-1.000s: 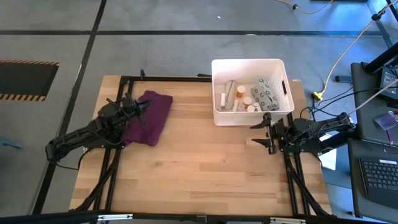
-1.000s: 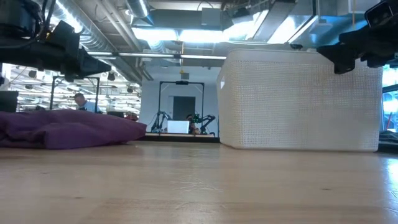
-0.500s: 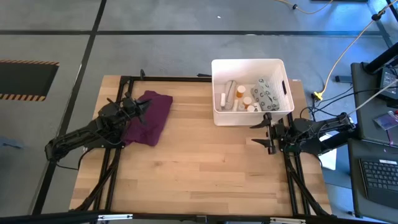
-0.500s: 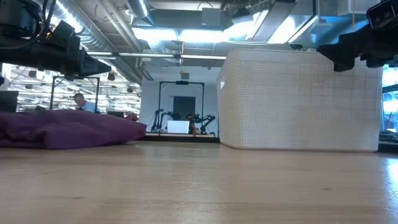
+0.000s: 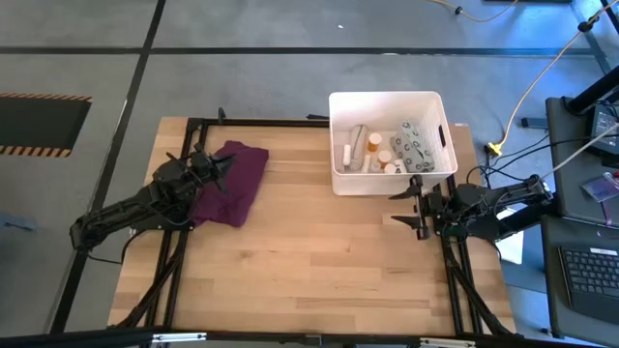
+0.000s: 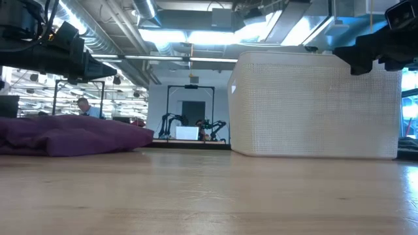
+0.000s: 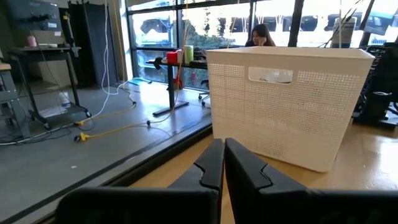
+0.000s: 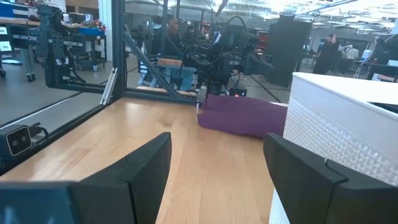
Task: Pick & place medical supplies in basket/bin
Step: Return to Home Position
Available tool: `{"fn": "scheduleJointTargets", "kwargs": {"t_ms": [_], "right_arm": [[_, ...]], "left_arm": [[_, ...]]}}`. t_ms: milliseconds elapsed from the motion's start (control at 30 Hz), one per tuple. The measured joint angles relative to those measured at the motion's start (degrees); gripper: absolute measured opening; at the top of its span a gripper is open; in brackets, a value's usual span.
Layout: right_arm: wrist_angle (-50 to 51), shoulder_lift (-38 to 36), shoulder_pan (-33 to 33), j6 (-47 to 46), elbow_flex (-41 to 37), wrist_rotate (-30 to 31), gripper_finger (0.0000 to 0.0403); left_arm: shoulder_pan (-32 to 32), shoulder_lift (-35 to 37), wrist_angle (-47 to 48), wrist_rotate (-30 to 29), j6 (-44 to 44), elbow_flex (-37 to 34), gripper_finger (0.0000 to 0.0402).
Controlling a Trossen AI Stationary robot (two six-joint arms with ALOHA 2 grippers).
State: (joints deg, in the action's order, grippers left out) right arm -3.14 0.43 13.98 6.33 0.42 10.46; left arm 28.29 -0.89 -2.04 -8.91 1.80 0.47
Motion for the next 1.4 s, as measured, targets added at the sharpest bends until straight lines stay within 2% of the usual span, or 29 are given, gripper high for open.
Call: {"fn": "scheduleJointTargets", "kwargs": {"t_ms": [1400], "right_arm": [[0.0, 0.0, 0.0, -0.07, 0.01, 0.04, 0.0257]], "left_arm": [[0.0, -0.02, 0.02, 0.0, -0.02, 0.0, 0.0009]]}}
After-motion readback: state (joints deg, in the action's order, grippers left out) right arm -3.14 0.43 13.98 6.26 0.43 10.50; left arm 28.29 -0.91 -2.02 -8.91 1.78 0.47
